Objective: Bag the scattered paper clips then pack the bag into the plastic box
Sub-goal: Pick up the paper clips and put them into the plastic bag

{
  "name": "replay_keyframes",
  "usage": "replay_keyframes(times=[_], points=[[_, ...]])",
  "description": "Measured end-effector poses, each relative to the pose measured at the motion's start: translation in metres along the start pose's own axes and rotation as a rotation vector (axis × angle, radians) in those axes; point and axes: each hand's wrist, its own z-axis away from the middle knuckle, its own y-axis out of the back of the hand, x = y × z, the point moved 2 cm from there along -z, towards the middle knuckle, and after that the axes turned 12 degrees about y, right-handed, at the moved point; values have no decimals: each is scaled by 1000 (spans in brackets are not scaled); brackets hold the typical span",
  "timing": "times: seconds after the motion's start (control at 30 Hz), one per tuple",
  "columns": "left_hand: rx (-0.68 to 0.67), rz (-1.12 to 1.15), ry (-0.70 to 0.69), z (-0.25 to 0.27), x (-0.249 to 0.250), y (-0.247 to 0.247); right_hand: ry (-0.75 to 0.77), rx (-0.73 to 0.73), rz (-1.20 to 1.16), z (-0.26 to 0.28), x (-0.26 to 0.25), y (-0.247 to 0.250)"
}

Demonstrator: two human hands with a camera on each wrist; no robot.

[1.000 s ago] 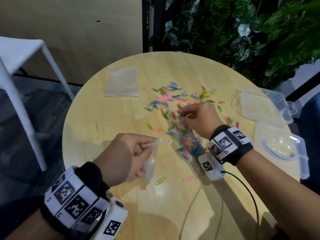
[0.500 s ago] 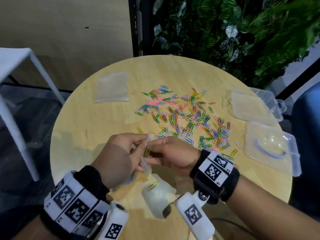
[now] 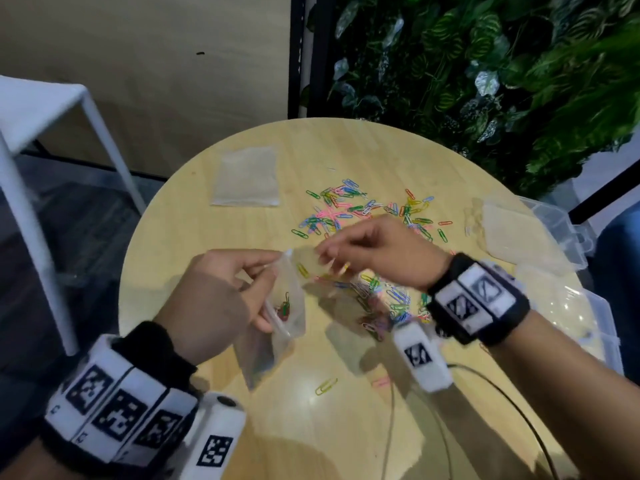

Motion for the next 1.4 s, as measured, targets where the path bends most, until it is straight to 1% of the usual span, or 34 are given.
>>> replay_keyframes(times=[0.03,0.07,0.1,0.13,0.17,0.2,0.27,0.33,0.43,0.53,0.6,0.7,0.73,0.83,0.9,1.0,1.07,1.17,1.23,1.3,1.37,1.4], points=[[21,5,-3,-1,2,10,-32,71,55,-15,13,15],[41,9,-8,-3,4,18,-67,130,212,-31,28,31],[56,14,-15,-5,6,26,-108,148,432,-48,40,44],[70,20,-22,-7,7,32,-159,130,640,-63,49,55],[84,24,-30,-9,8,36,-203,105,777,-78,56,63],[103,26,-35,-11,8,40,-232,89,837,-92,62,67],[134,28,-38,-15,8,42,-261,90,859,-115,75,69],[136,31,-36,-16,7,41,-301,73,859,-134,88,66],[102,0,-58,-11,6,37,-336,-22,853,-152,100,53],[62,-38,-107,0,8,32,-251,-206,961,-156,102,34],[50,-73,-147,7,8,25,-180,-270,1036,-154,104,23],[-2,-106,-178,17,6,10,-48,-219,1072,-151,100,11],[-33,-120,-189,20,5,5,-27,-206,1084,-151,97,9],[-110,-138,-224,26,2,-5,-42,-202,1165,-150,87,8],[-128,-131,-209,27,1,-8,-80,-188,1167,-149,83,9],[-114,-83,-136,23,1,-8,-74,-100,1073,-143,81,16],[-96,-75,-101,20,3,-6,-80,64,909,-132,77,26],[-80,-79,-88,19,7,-4,-120,359,579,-108,69,41],[-77,-73,-79,20,8,-6,-165,492,364,-91,65,49],[-68,-77,-79,21,9,-7,-202,567,19,-74,61,50],[-67,-77,-82,21,9,-9,-221,552,-335,-55,54,45],[-68,-72,-82,20,8,-9,-238,517,-447,-46,49,41]])
